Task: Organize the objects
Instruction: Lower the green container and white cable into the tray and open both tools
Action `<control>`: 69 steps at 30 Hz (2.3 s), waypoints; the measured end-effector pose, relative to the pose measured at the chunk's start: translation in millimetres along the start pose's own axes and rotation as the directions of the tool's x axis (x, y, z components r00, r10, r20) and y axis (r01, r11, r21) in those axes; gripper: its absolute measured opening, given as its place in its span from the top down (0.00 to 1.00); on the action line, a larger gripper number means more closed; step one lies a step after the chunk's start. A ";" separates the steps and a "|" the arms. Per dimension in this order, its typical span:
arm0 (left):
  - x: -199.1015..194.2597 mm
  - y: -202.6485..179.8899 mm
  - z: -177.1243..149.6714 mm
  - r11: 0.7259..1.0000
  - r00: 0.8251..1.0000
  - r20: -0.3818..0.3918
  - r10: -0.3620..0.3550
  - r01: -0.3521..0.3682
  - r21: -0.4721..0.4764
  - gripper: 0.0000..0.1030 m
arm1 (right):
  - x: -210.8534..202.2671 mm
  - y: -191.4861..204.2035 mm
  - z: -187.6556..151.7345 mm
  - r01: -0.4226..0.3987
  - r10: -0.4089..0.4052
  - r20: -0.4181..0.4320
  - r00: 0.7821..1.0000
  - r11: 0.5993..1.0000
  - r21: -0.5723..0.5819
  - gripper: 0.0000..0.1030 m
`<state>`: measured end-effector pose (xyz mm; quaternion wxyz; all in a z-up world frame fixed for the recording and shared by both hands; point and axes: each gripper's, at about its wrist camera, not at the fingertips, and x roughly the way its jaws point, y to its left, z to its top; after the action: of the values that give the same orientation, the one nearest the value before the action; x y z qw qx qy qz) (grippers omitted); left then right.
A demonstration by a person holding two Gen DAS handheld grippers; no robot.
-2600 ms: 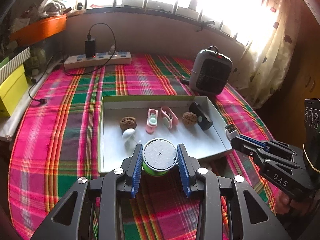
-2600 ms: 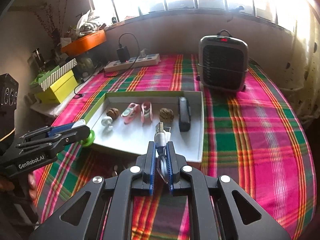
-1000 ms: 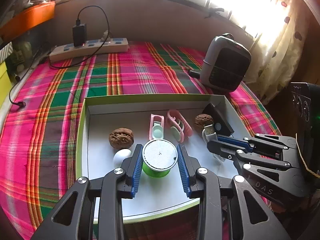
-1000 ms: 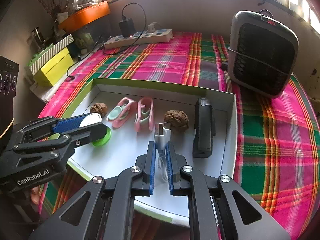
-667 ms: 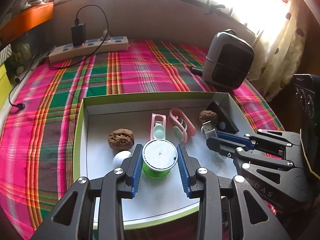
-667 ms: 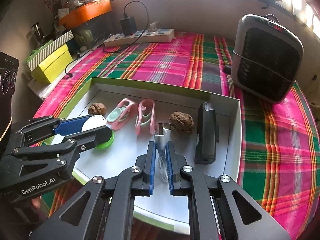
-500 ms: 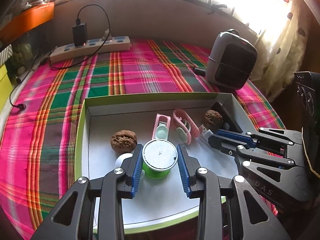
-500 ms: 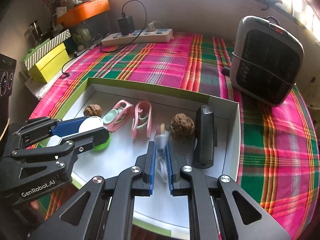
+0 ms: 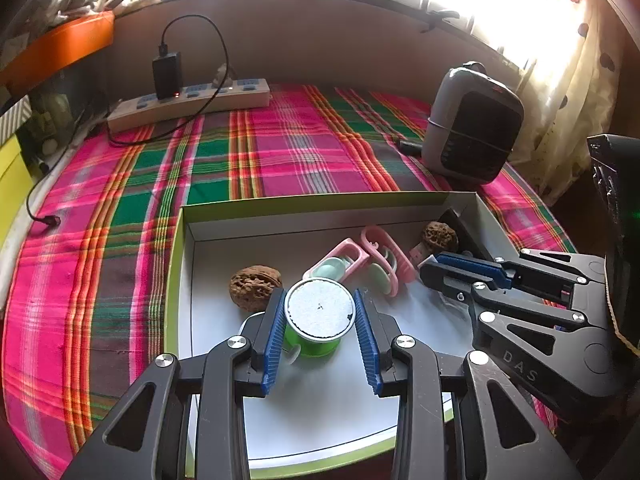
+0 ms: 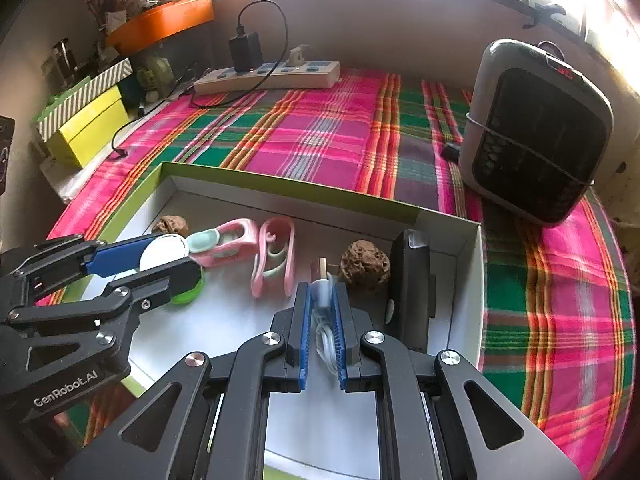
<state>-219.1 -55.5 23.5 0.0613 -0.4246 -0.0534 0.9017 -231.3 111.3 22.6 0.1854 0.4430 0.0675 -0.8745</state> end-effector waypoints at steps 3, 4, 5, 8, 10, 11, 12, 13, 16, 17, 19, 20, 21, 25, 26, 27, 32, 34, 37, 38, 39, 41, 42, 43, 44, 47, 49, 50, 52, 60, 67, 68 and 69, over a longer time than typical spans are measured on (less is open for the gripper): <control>-0.2 0.0 0.0 1.000 1.000 0.001 0.005 -0.005 0.002 0.69 | 1.3 -0.1 1.0 0.018 -0.018 0.010 1.000 1.000 -0.003 0.89; 0.0 -0.3 0.0 1.000 1.000 0.001 0.006 -0.006 0.004 0.69 | 1.3 -0.2 0.8 0.022 -0.022 0.012 1.000 1.000 -0.004 0.89; 0.3 -0.5 0.0 1.000 1.000 0.002 0.009 -0.009 0.005 0.69 | 1.2 -0.3 0.6 0.024 -0.024 0.014 1.000 1.000 -0.003 0.89; 0.3 -1.8 -0.3 1.000 1.000 0.007 0.017 -0.017 0.014 0.69 | 1.4 -0.9 0.2 0.027 -0.027 0.021 0.999 1.000 0.002 0.89; 0.2 -1.9 -0.5 1.000 1.000 0.009 0.017 -0.017 0.015 0.69 | 1.2 -1.9 0.0 0.029 -0.029 0.025 0.999 1.000 0.009 0.89; 0.2 -1.6 -0.4 1.000 1.000 0.011 0.019 -0.019 0.015 0.69 | 1.0 -2.0 -0.2 0.031 -0.031 0.026 0.999 0.999 0.010 0.89; 0.3 -2.0 -0.6 1.000 1.000 0.011 0.020 -0.020 0.015 0.69 | 0.9 -2.1 -0.3 0.032 -0.032 0.028 0.999 0.999 0.012 0.89; 0.4 -2.0 -0.6 1.000 1.000 0.009 0.018 -0.018 0.015 0.69 | 0.7 -2.0 -0.6 0.032 -0.032 0.030 0.999 0.999 0.011 0.89; 0.4 -2.8 -0.9 1.000 1.000 0.011 0.021 -0.021 0.019 0.69 | 0.4 -1.8 -0.9 0.033 -0.034 0.034 0.999 0.999 0.012 0.89; 0.8 -2.6 -0.8 1.000 1.000 0.012 0.022 -0.022 0.020 0.69 | 0.5 -1.4 -1.0 0.034 -0.034 0.034 0.999 0.999 0.012 0.89; 0.3 -3.0 -1.0 0.999 0.999 0.015 0.029 -0.029 0.024 0.69 | 0.5 -1.1 -1.4 0.034 -0.034 0.035 0.999 0.999 0.012 0.89; 0.8 -2.5 -0.8 0.999 0.999 0.016 0.031 -0.031 0.026 0.69 | 0.5 -1.2 -1.4 0.033 -0.033 0.036 0.999 0.999 0.013 0.89; 0.3 -3.0 -1.3 0.999 0.999 0.017 0.032 -0.033 0.026 0.69 | 0.6 -1.3 -1.3 0.032 -0.032 0.036 0.999 0.999 0.015 0.89; 0.4 -3.0 -1.5 0.999 0.999 0.018 0.033 -0.033 0.026 0.69 | 0.6 -1.3 -1.5 0.031 -0.032 0.039 0.999 0.999 0.021 0.89; 0.7 -2.3 -0.8 0.999 0.999 0.019 0.033 -0.033 0.026 0.69 | 0.7 -1.4 -1.3 0.031 -0.032 0.039 0.999 0.999 0.021 0.89; 0.4 -2.9 -1.5 0.999 0.999 0.018 0.033 -0.034 0.025 0.69 | 0.4 -1.6 -1.4 0.031 -0.031 0.039 0.999 0.999 0.022 0.89; 4.8 -0.5 -3.1 0.999 0.999 0.003 0.041 -0.041 0.021 0.69 | 0.2 -1.8 -2.0 0.029 -0.030 0.041 0.999 0.999 0.026 0.88; 4.1 -1.1 -3.8 0.999 0.999 0.007 0.043 -0.043 0.022 0.69 | 0.1 -1.8 -2.1 0.026 -0.027 0.042 0.999 0.999 0.026 0.85; 4.5 -0.8 -4.2 0.999 0.999 0.007 0.043 -0.043 0.022 0.68 | -0.7 -1.8 -2.3 0.026 -0.028 0.045 0.999 0.999 0.029 0.82; 4.6 -0.4 -3.9 0.999 0.999 0.007 0.043 -0.043 0.022 0.68 | -1.0 -2.0 -2.3 0.027 -0.028 0.046 0.999 0.999 0.030 0.81; 4.4 -0.7 -4.0 0.999 0.999 0.007 0.042 -0.043 0.021 0.68 | -1.2 -2.4 -2.2 0.027 -0.028 0.047 0.999 0.999 0.031 0.79; 5.0 -0.3 -4.0 0.999 0.999 0.007 0.042 -0.043 0.021 0.67 | -1.4 -2.1 -2.8 0.028 -0.030 0.046 0.998 0.999 0.032 0.77; 5.3 -0.2 -4.0 0.999 0.999 0.007 0.043 -0.043 0.020 0.66 | -1.7 -2.5 -3.1 0.028 -0.030 0.047 0.998 0.999 0.033 0.76; 4.6 -0.4 -4.3 0.999 0.999 0.008 0.043 -0.043 0.021 0.66 | -2.3 -2.3 -3.2 0.029 -0.031 0.048 0.998 0.999 0.034 0.75; 5.0 -0.1 -4.3 0.999 0.999 0.007 0.042 -0.042 0.021 0.65 | -2.5 -2.2 -3.0 0.030 -0.032 0.049 0.998 0.999 0.036 0.75; 4.4 0.1 -4.9 0.999 0.999 0.008 0.043 -0.043 0.020 0.65 | -3.5 -1.7 -3.1 0.028 -0.030 0.052 0.998 0.999 0.038 0.74; 3.7 -0.3 -5.1 0.999 0.999 0.008 0.045 -0.045 0.020 0.64 | -3.7 -1.3 -3.5 0.025 -0.027 0.053 0.998 0.999 0.038 0.74; 4.0 -0.4 -5.3 0.999 0.999 0.007 0.045 -0.045 0.021 0.64 | -3.8 -1.2 -3.6 0.024 -0.026 0.054 0.998 0.999 0.038 0.74; 3.4 0.0 -5.1 0.999 0.999 0.008 0.043 -0.044 0.019 0.64 | -4.2 -0.4 -4.1 0.021 -0.023 0.054 0.998 0.999 0.040 0.74; -3.2 -0.4 -8.3 0.999 0.999 0.017 0.044 -0.045 0.019 0.64 | -10.2 2.5 -7.1 0.021 -0.024 0.064 0.998 0.999 0.040 0.74; -10.8 -2.0 -12.4 0.999 0.999 0.026 0.046 -0.047 0.024 0.64 | -17.2 3.0 -11.3 0.017 -0.021 0.076 0.997 0.998 0.053 0.59; -11.9 -1.9 -12.9 0.999 0.998 0.028 0.048 -0.048 0.023 0.64 | -19.0 3.0 -12.0 0.016 -0.020 0.079 0.997 0.998 0.053 0.59; -13.5 -1.8 -13.6 0.999 0.998 0.031 0.048 -0.049 0.022 0.64 | -20.2 3.6 -12.5 0.019 -0.023 0.081 0.996 0.998 0.053 0.59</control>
<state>-199.9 -55.2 25.4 0.0435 -0.4112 -0.0337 0.9099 -209.7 116.9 31.4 0.1672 0.4107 0.0415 -0.8953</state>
